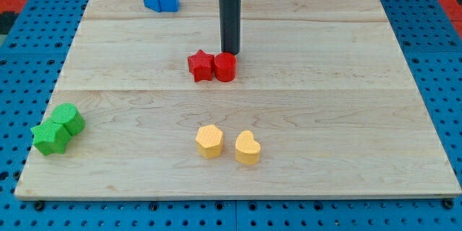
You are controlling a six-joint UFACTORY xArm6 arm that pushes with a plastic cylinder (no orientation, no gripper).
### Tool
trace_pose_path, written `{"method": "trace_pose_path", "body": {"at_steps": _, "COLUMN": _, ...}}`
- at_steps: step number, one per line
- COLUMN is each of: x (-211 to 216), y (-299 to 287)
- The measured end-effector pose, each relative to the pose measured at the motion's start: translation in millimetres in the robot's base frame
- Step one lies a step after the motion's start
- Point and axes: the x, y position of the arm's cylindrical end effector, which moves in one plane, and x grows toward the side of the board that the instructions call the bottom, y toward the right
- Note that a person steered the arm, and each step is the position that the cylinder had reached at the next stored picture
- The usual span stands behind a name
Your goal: Place the blue cube vertically to the bottom of the blue triangle
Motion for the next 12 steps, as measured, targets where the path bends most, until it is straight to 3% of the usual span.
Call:
{"method": "trace_pose_path", "body": {"at_steps": 4, "x": -4.5, "y": -11.2}}
{"method": "trace_pose_path", "body": {"at_steps": 6, "x": -37.7, "y": -85.3}}
{"method": "trace_pose_path", "body": {"at_steps": 8, "x": -27.5, "y": -223.4}}
{"method": "trace_pose_path", "body": {"at_steps": 10, "x": -38.3, "y": -301.0}}
{"method": "trace_pose_path", "body": {"at_steps": 11, "x": -54.0, "y": -298.3}}
{"method": "trace_pose_path", "body": {"at_steps": 12, "x": -123.5, "y": -275.1}}
